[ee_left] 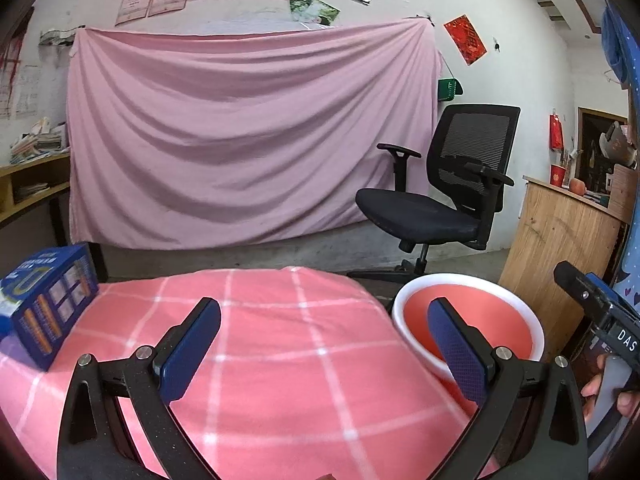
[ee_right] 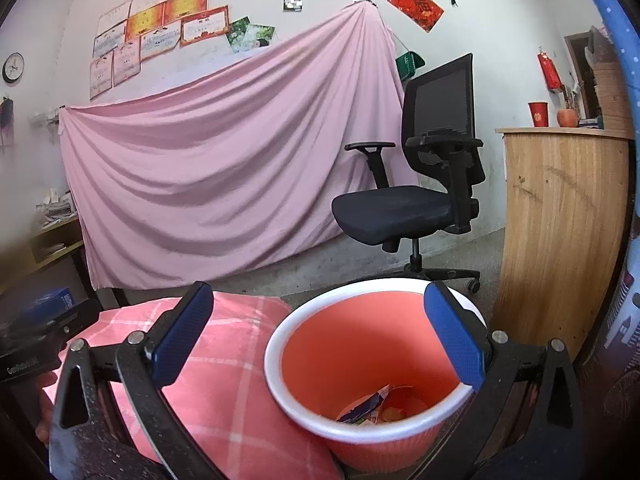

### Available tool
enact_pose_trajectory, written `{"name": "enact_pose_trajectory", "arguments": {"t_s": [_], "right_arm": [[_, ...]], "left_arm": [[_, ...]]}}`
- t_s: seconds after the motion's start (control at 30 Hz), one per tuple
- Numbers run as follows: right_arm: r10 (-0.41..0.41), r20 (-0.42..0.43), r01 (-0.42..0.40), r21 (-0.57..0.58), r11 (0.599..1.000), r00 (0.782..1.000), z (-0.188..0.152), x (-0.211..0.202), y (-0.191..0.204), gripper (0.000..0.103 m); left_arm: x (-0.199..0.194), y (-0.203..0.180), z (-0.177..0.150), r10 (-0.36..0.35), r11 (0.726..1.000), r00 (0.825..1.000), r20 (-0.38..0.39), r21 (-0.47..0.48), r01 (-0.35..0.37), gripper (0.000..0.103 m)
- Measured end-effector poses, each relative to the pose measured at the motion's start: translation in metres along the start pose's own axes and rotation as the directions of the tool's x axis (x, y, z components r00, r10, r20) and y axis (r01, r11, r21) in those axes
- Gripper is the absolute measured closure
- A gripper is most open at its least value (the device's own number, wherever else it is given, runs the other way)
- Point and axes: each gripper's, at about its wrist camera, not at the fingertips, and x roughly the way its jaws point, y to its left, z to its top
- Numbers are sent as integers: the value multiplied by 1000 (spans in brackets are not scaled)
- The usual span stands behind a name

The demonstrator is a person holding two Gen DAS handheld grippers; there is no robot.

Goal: Collect trash

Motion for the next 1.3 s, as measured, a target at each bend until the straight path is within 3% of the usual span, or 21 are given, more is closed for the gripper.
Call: {"name": "enact_pose_trajectory", "arguments": {"t_s": [0.53, 1.0, 1.3], "right_arm": [[1, 20, -1, -28, 1000, 1000, -33, -75, 64, 0], [-8, 54, 10, -49, 999, 999, -52, -125, 110, 0], [-7, 20, 8, -52, 999, 1000, -67, -140, 133, 0]], "left_arm": [[-88, 57, -31, 53, 998, 998, 34, -29, -52, 2], [-142, 90, -57, 87, 996, 995, 58, -19, -86, 2], [-166, 107, -77, 119, 993, 991, 54, -33, -117, 2]]}}
